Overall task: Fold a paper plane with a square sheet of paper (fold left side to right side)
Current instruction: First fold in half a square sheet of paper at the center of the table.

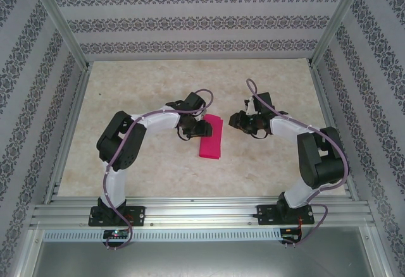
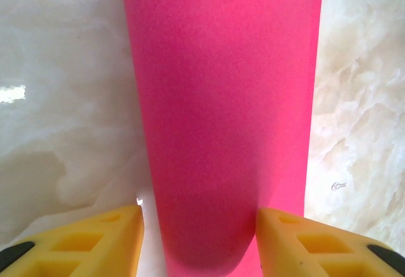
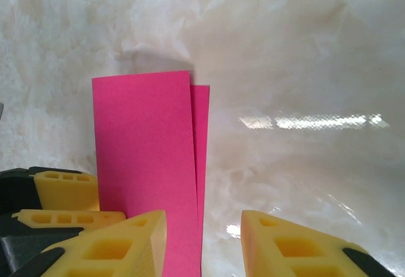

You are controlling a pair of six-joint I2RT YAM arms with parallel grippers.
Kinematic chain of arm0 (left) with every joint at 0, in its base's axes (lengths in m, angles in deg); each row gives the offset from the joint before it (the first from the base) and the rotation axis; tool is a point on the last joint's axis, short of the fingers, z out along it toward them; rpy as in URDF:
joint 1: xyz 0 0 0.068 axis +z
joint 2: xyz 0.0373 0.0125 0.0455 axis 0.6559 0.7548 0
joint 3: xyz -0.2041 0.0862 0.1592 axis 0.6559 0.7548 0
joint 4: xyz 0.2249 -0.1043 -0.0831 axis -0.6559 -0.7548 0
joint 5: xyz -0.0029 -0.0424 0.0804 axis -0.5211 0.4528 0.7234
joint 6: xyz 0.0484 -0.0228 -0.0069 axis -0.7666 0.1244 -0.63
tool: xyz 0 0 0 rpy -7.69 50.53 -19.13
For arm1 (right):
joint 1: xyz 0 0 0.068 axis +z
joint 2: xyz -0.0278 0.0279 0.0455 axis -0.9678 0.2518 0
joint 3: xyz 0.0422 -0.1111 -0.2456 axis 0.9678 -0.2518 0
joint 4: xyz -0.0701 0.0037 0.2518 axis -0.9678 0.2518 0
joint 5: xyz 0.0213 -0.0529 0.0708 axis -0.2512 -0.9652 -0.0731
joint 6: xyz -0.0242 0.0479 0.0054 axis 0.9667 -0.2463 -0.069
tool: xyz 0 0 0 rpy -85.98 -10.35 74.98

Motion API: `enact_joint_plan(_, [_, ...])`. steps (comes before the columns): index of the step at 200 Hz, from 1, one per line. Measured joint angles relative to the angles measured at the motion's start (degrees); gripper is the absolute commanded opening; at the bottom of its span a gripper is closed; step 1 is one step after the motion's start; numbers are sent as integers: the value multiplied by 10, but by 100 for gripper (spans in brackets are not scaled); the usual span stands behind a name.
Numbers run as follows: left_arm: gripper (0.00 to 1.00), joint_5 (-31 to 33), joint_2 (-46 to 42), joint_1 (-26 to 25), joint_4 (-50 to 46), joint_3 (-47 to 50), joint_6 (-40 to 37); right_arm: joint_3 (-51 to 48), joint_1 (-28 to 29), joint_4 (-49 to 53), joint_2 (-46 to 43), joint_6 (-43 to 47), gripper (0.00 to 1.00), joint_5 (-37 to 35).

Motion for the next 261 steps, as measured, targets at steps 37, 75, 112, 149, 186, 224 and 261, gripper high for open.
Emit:
enact_joint_plan(37, [51, 5, 9, -6, -14, -12, -7, -6, 0, 7, 0, 0, 37, -2])
enact_joint_plan(75, [50, 10, 10, -6, -26, -16, -15, -6, -4, 7, 0, 0, 37, -2])
enact_joint_plan(112, [49, 11, 11, -6, -29, -16, -21, -6, -4, 7, 0, 0, 37, -2])
enact_joint_plan(149, [50, 11, 11, -7, -29, -17, -22, -7, -4, 7, 0, 0, 37, -2])
enact_joint_plan(186, [50, 11, 11, -7, -29, -17, -22, -7, -4, 7, 0, 0, 37, -1])
enact_joint_plan(224, [49, 11, 11, -7, -29, -17, -22, -7, -4, 7, 0, 0, 37, -2])
enact_joint_plan(261, [49, 13, 12, -7, -30, -17, -22, -9, -4, 7, 0, 0, 37, -1])
